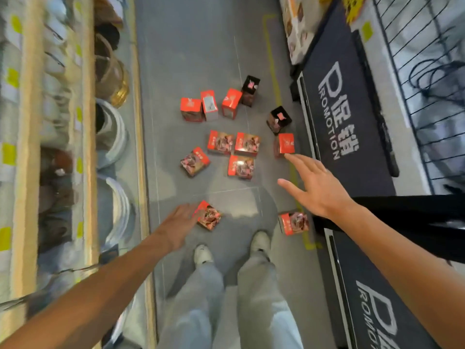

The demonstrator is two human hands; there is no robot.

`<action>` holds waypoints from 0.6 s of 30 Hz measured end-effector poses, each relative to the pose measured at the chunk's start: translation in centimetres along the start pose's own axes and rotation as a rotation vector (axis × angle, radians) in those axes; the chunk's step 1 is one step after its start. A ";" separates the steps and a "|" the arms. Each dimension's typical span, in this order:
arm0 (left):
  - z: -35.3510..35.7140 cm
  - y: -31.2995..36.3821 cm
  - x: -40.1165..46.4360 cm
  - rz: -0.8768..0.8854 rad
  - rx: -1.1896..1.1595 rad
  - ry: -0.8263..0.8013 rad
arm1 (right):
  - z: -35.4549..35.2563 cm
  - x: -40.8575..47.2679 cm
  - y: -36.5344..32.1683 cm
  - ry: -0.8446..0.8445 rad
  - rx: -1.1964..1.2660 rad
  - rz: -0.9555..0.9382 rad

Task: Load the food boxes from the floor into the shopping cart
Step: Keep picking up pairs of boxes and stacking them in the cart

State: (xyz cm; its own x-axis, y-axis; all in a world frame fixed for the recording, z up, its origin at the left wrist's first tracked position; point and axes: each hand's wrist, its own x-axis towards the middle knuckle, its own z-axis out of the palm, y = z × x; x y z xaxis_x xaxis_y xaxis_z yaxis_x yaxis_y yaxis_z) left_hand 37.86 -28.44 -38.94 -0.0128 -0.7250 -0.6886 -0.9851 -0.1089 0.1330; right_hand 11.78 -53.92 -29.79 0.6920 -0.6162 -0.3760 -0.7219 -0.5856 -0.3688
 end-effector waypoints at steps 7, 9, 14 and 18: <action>12.7 -0.9 14.5 -0.043 0.066 -0.043 | 13.3 8.8 6.2 0.032 0.106 0.026; 16.3 -1.5 18.1 -0.075 0.081 -0.027 | 18.0 10.9 7.2 0.029 0.144 0.039; 24.5 -3.5 26.0 -0.142 0.162 -0.180 | 29.3 14.9 9.6 -0.005 0.232 0.012; 33.1 -5.4 31.9 -0.100 0.281 -0.016 | 37.3 17.1 12.8 -0.028 0.286 0.014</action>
State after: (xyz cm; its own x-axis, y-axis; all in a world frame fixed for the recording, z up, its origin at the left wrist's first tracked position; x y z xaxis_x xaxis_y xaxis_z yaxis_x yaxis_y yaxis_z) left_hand 37.09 -28.48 -85.22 0.0862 -0.7095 -0.6995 -0.9904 0.0149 -0.1372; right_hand 14.67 -52.32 -72.60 0.6850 -0.6059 -0.4045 -0.7027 -0.4028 -0.5865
